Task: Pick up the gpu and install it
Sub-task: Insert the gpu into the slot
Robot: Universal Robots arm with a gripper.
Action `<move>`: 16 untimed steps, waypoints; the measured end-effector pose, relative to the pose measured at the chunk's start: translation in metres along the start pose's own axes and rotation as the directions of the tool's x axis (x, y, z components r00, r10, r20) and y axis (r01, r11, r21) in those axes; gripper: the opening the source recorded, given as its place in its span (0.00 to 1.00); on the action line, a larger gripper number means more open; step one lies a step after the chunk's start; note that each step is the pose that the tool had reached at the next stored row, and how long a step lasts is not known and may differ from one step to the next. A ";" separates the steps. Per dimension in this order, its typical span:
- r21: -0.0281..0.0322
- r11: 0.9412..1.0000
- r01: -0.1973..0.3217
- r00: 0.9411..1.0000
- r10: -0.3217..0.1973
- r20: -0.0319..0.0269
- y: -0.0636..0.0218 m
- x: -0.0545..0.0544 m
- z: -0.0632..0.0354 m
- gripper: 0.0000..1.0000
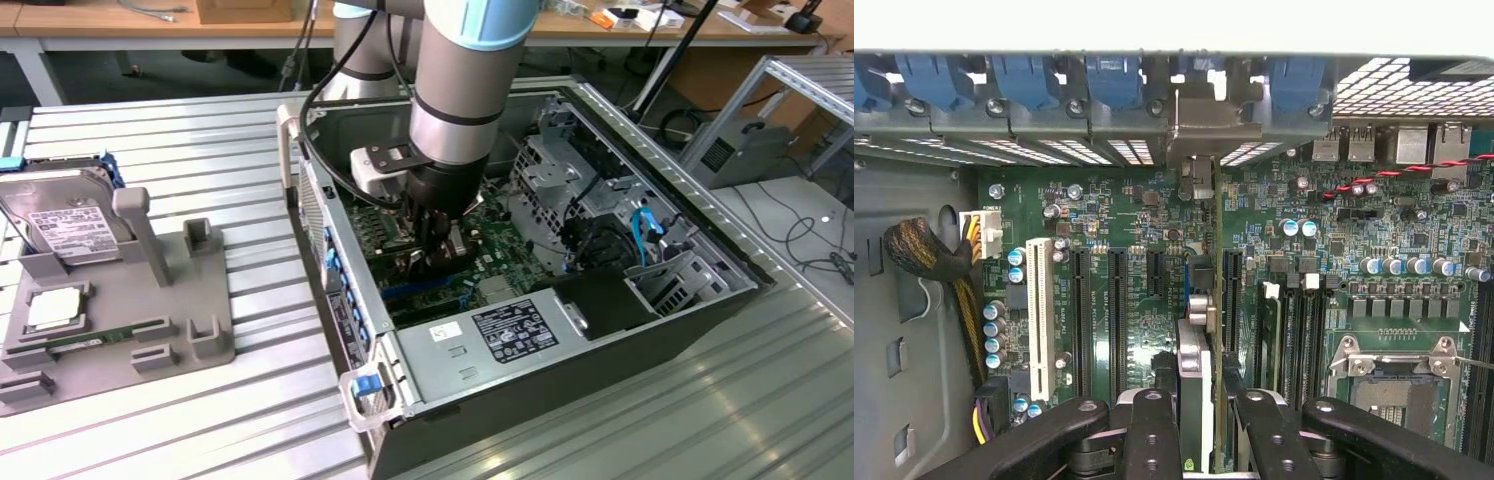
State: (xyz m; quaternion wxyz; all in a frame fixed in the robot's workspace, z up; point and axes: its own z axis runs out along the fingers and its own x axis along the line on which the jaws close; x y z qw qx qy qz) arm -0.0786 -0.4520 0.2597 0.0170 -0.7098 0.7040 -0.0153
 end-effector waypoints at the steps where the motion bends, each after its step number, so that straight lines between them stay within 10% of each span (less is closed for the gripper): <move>1: 0.000 1.000 0.000 1.000 0.000 0.000 0.0000 0.000 0.0000 0.27; 16: 0.000 1.000 -0.001 1.000 0.001 0.000 0.0031 0.001 0.0023 0.27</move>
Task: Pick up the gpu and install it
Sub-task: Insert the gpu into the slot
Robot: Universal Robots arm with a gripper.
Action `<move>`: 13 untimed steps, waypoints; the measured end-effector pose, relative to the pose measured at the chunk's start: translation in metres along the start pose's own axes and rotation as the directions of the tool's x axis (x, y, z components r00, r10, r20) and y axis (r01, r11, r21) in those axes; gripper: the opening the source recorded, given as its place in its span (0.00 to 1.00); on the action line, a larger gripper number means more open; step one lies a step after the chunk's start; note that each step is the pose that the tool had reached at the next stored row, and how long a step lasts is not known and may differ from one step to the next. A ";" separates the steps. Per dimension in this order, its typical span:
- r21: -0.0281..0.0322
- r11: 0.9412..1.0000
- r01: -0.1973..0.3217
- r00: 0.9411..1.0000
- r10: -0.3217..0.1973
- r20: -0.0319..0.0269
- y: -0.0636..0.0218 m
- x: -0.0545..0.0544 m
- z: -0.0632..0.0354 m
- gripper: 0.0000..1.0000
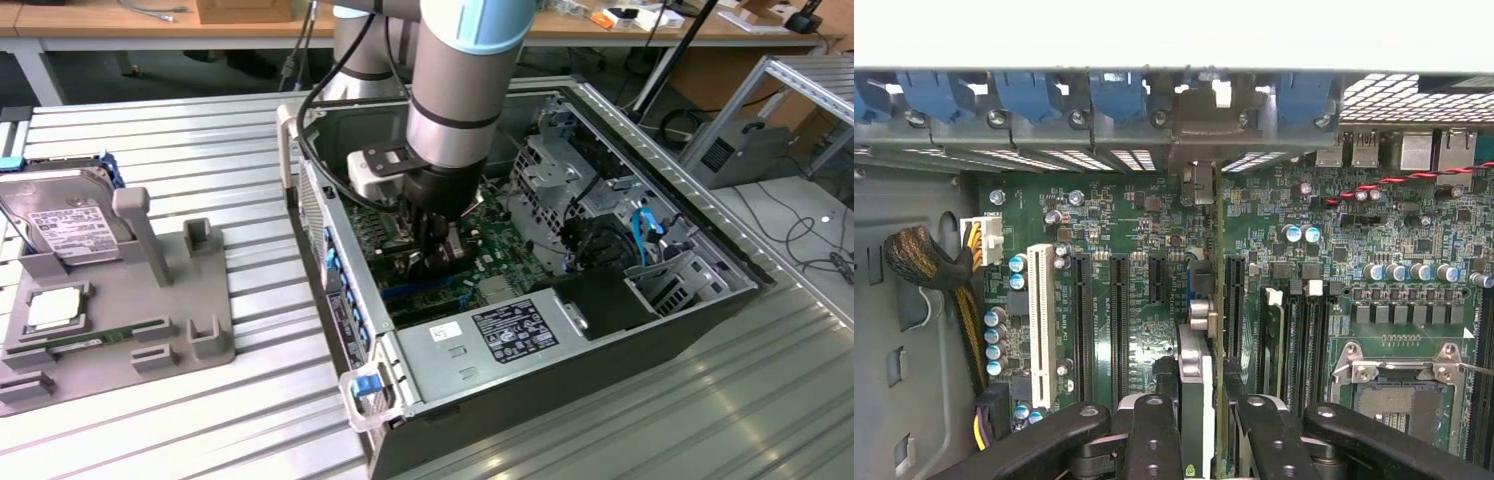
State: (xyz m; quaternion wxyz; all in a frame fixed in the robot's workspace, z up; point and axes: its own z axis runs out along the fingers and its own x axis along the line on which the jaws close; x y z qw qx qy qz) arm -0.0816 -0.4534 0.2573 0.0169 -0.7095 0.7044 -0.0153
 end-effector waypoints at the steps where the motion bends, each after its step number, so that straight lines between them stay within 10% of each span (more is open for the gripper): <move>1: 0.000 1.000 0.000 1.000 0.000 0.000 0.0000 0.000 0.0000 0.27; 13: 0.000 1.000 -0.007 1.000 0.007 0.000 0.0001 0.003 0.0004 0.27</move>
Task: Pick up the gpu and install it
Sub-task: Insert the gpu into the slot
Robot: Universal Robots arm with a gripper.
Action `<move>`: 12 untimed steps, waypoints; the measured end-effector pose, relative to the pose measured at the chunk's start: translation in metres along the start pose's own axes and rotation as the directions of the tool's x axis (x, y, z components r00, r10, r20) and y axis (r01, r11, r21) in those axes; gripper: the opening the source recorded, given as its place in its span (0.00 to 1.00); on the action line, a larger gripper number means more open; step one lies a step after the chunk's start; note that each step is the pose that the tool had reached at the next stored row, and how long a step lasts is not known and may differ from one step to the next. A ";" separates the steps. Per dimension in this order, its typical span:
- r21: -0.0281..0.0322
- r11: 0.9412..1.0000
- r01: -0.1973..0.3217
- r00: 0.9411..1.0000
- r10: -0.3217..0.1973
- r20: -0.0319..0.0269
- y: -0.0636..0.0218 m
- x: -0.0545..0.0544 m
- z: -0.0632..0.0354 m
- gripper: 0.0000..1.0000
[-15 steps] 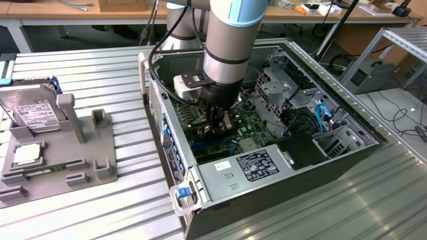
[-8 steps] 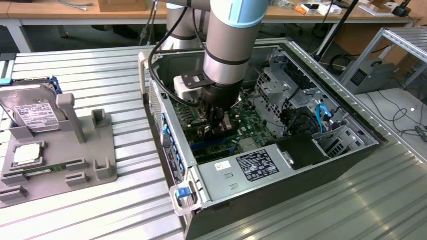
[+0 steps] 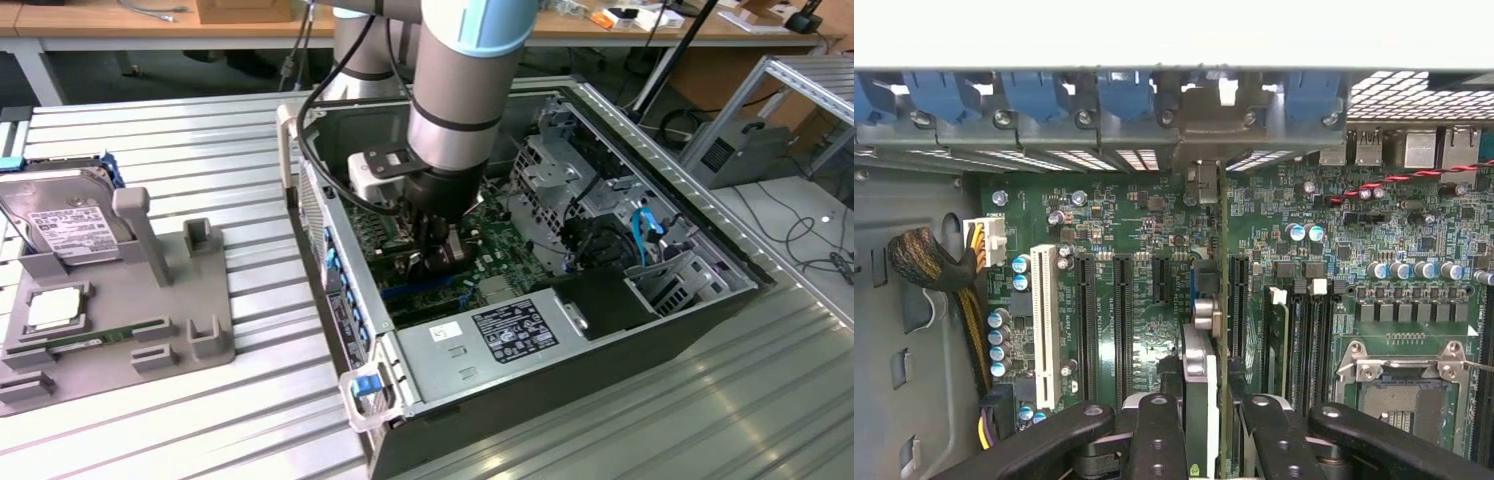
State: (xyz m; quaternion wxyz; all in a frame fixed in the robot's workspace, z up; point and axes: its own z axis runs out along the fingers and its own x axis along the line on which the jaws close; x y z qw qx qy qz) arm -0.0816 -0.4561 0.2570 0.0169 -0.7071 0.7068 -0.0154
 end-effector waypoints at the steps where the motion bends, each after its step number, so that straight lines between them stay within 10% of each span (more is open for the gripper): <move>1: 0.000 1.000 -0.002 1.000 0.002 0.000 0.0000 0.000 0.0000 0.27; 12: 0.000 0.999 -0.038 0.999 0.038 -0.002 0.0000 0.002 0.0004 0.27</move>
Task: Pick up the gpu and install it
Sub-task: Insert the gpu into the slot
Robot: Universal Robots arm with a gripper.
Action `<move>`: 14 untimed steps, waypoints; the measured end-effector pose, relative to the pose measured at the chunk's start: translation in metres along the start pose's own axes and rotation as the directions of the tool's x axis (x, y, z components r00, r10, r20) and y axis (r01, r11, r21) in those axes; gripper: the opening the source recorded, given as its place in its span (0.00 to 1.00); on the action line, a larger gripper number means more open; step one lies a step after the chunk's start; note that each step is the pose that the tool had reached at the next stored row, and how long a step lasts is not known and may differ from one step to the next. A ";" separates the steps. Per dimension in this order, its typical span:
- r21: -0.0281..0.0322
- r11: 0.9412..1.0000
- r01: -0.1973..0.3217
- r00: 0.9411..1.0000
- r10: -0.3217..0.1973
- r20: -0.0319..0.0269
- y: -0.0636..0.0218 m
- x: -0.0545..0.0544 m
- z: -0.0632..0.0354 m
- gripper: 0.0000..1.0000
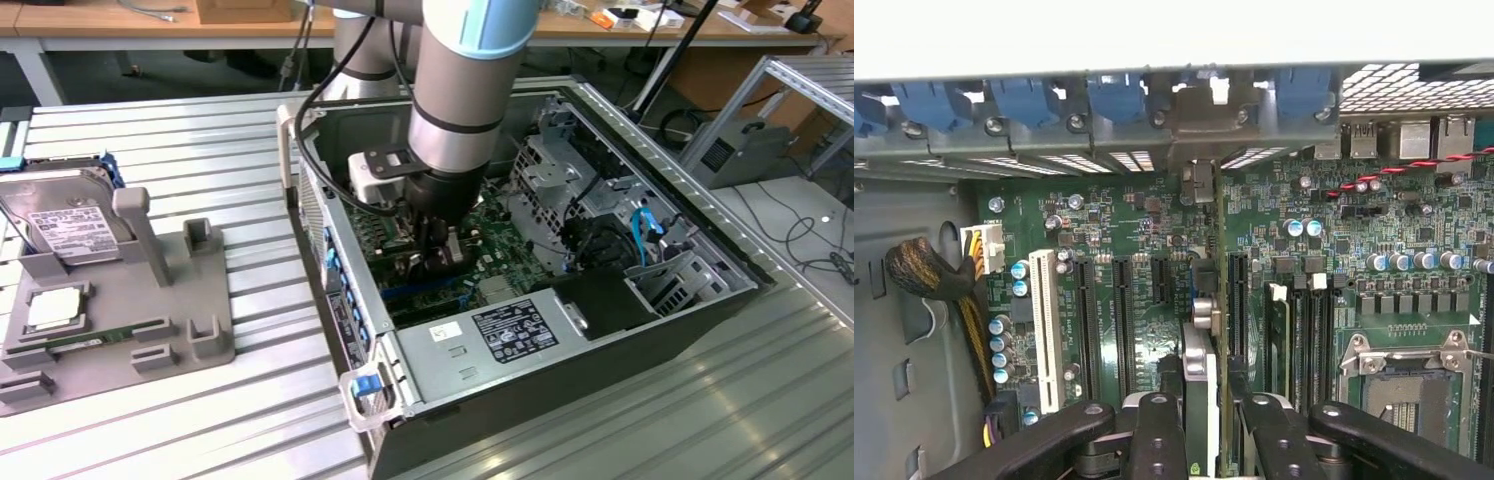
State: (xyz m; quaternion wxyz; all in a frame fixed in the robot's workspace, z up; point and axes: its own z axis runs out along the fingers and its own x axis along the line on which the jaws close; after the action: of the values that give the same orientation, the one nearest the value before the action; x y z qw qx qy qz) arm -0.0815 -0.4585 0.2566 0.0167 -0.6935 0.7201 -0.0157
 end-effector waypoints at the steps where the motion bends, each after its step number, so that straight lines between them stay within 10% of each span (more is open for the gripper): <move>1: 0.000 1.000 0.000 1.000 0.000 0.000 0.0000 0.001 0.0000 0.27; 14: 0.000 0.999 -0.032 0.999 0.032 -0.001 -0.0014 0.005 0.0000 0.27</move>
State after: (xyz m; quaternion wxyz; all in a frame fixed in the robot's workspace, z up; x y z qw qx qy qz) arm -0.0803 -0.4635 0.2567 0.0164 -0.6817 0.7313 -0.0158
